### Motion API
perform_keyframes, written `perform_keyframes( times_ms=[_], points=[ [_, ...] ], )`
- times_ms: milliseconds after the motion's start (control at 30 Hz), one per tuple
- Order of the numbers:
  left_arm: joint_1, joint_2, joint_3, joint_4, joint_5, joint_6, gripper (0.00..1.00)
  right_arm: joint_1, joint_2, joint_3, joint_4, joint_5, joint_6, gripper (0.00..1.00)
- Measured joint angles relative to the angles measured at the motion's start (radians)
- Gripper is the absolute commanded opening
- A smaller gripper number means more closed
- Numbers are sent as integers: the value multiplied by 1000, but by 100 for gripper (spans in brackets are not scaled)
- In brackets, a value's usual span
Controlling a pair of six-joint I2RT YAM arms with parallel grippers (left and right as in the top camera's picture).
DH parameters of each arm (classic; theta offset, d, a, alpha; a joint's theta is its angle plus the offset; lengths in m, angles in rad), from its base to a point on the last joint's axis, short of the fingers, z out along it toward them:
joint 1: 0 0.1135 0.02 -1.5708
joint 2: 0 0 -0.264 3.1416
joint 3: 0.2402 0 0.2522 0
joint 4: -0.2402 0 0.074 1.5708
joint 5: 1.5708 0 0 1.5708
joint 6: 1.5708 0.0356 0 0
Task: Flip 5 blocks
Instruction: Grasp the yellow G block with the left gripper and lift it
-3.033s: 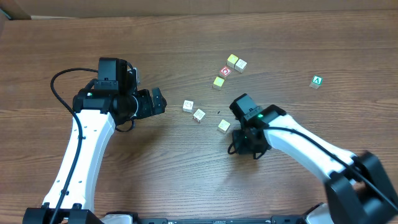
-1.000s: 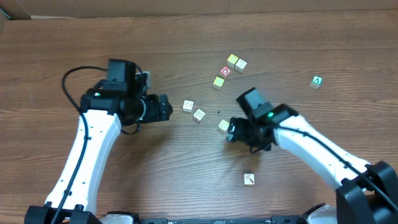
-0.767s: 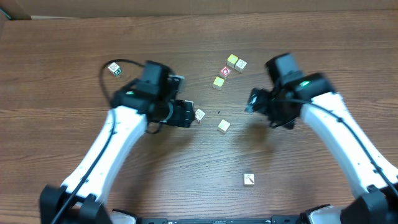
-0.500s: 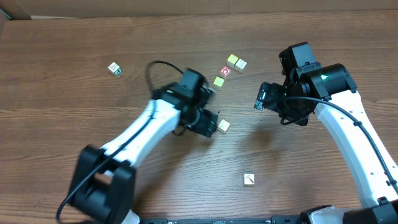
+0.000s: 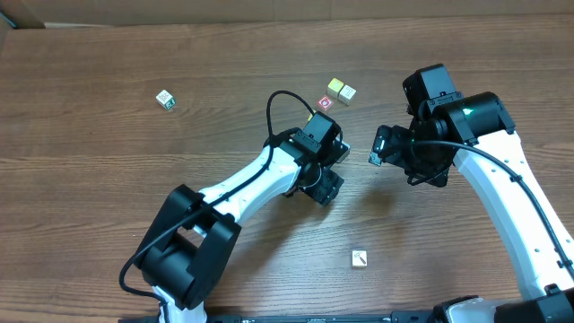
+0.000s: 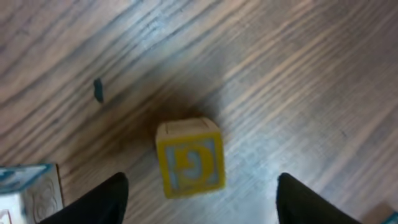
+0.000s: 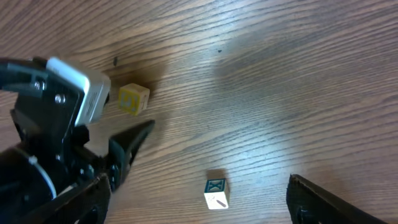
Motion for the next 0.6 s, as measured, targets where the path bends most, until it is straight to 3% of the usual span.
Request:
perform_keyframes(
  times_ms=[200, 400, 600],
  points=[
    [0, 31, 2, 39, -5, 0, 58, 0, 0, 0, -5, -4, -11, 88],
    [0, 62, 2, 44, -11, -3, 37, 0, 0, 0, -6, -5, -19, 87],
    [0, 63, 2, 48, -11, -8, 27, 0, 0, 0, -8, -11, -22, 87]
  ],
)
